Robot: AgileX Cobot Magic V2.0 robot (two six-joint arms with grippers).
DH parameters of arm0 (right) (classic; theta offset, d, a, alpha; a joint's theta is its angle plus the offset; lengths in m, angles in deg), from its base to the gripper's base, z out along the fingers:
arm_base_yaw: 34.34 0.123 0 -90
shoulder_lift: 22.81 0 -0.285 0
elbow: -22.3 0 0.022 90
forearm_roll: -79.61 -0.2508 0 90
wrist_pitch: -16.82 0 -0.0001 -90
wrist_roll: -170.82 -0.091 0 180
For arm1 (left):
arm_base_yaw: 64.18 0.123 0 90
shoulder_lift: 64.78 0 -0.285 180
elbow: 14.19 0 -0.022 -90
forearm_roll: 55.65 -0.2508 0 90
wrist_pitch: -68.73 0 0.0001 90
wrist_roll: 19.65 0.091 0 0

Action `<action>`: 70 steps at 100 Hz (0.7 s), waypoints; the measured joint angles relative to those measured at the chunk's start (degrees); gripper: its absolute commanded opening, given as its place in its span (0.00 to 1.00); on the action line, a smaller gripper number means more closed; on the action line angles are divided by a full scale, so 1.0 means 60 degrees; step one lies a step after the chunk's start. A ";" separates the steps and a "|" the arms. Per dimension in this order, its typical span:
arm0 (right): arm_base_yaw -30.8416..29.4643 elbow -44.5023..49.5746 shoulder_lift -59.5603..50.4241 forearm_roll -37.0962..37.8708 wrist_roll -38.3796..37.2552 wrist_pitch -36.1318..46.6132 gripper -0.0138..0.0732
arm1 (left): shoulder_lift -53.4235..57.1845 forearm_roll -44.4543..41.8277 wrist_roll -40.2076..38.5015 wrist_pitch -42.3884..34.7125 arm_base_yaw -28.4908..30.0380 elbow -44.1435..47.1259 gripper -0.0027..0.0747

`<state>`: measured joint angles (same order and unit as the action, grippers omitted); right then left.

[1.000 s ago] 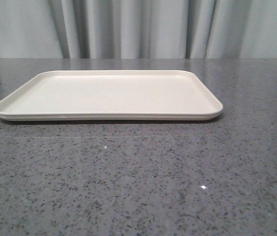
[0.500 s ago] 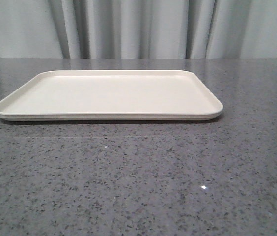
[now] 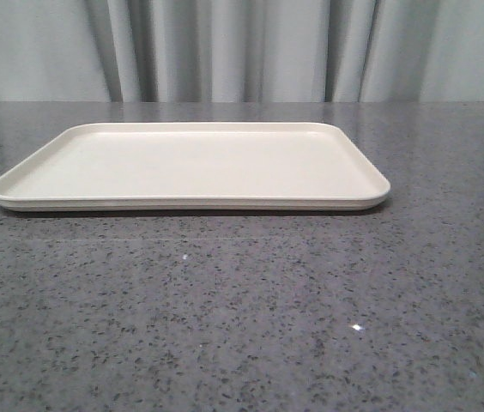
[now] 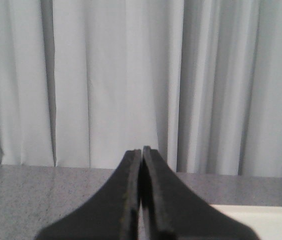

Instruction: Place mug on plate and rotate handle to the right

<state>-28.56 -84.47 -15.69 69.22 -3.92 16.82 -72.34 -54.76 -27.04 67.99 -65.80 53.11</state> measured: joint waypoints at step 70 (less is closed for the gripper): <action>0.0000 -0.4777 0.2158 -0.0025 0.0000 -0.1821 0.40 | -0.1043 0.0419 -0.0007 0.2906 0.0000 -0.4389 0.01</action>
<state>-28.56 -113.14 -2.74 69.07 -3.92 5.90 -78.60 -52.25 -27.08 85.43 -65.80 26.77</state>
